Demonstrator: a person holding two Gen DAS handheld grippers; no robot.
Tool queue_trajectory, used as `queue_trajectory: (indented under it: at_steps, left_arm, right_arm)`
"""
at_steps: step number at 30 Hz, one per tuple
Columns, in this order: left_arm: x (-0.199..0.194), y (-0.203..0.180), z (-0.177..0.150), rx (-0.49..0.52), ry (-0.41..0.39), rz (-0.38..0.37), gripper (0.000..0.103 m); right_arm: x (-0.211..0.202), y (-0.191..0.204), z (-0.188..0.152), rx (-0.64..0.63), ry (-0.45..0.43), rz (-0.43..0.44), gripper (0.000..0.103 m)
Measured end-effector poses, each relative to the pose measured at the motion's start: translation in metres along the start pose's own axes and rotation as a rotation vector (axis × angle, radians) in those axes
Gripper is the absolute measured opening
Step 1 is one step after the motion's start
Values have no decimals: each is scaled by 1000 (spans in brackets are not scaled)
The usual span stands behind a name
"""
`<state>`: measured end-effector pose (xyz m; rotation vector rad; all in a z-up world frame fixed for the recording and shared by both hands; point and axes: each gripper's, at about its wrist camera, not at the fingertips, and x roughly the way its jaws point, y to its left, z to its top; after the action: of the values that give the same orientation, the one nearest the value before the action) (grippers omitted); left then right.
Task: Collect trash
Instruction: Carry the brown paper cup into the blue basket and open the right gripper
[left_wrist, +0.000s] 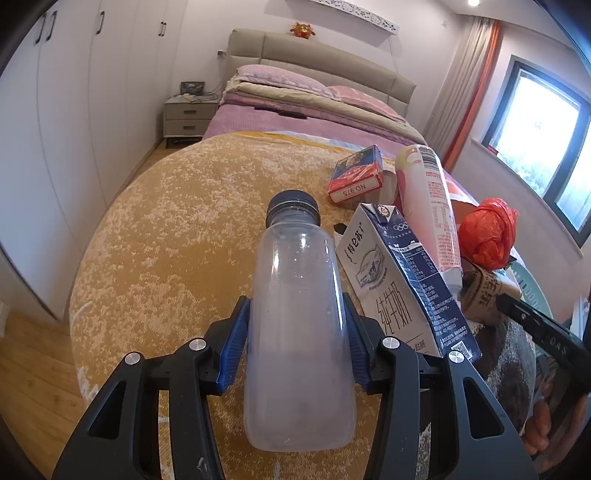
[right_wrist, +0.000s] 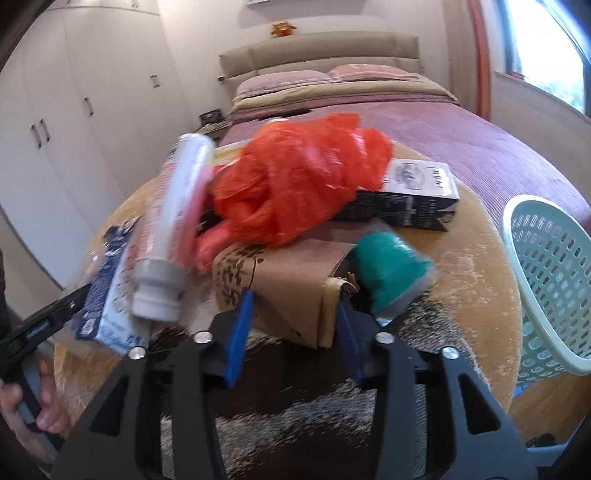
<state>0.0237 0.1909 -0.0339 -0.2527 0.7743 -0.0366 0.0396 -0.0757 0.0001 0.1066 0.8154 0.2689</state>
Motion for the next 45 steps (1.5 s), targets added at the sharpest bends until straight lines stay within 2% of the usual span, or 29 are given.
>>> queue_trajectory:
  at_steps: [6,10,15,17,21,28,29,30,35,38,45]
  left_arm:
    - [0,-2,-1,17,-4,9,47]
    - [-1,1,-1,8,-4,-5,47]
    - [0,-1,-1,7,-3,-9,47]
    - [0,-3,-1,6,-4,-16,47]
    - [-4,-5,-1,10,-10,-16,46]
    - [-10,-6,2,4,-28,-16,46]
    - [-11,-6,2,2,-30,-18,46]
    - [-12,-7,3,0,-31,-22,46]
    - [-24,-11,5,1,-68,-49,46]
    - [-36,-17,8,15,-109,-61,46]
    - [-66,-45,17,61,-190,-111,46]
  right_arm:
    - [-22,30,-15,-129,-9,122,36]
    - [-32,26,-26,-173,-18,84,37]
    - [-32,20,-11,-181,-62,28,61]
    - [-24,20,-2,-215,-58,21,67]
    - [2,21,6,-227,-11,51,67]
    - [25,31,4,-265,45,19,67]
    - [25,31,4,-264,45,22,61]
    - [26,31,4,-264,50,27,47]
    - [22,27,0,-228,63,82,27]
    - [9,26,-3,-204,44,123,26]
    - [-26,16,0,-159,-30,112,26]
